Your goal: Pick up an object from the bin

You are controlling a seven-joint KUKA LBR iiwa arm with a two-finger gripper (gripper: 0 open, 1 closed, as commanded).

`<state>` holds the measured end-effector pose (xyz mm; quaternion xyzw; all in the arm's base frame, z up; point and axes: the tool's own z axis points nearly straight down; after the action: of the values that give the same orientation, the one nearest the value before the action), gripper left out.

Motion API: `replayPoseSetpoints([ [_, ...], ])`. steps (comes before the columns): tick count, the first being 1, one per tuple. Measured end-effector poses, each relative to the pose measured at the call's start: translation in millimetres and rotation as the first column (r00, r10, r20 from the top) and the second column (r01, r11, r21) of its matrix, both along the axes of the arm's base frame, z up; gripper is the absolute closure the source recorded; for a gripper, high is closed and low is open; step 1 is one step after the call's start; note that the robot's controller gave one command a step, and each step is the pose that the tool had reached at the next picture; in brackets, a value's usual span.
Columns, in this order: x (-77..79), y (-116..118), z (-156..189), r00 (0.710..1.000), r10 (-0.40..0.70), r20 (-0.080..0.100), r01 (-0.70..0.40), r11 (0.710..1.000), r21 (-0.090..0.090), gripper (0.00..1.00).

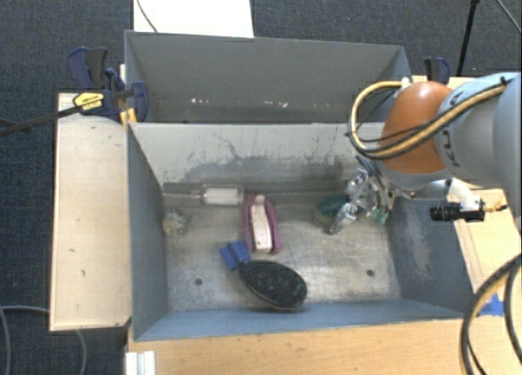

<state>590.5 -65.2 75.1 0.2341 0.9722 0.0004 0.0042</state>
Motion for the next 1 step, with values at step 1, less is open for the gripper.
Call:
replayPoseSetpoints([
  [1, 1.8, -0.3, 42.5, 1.0, 0.007, -0.001, -0.007, 1.0, 0.001, 1.0],
])
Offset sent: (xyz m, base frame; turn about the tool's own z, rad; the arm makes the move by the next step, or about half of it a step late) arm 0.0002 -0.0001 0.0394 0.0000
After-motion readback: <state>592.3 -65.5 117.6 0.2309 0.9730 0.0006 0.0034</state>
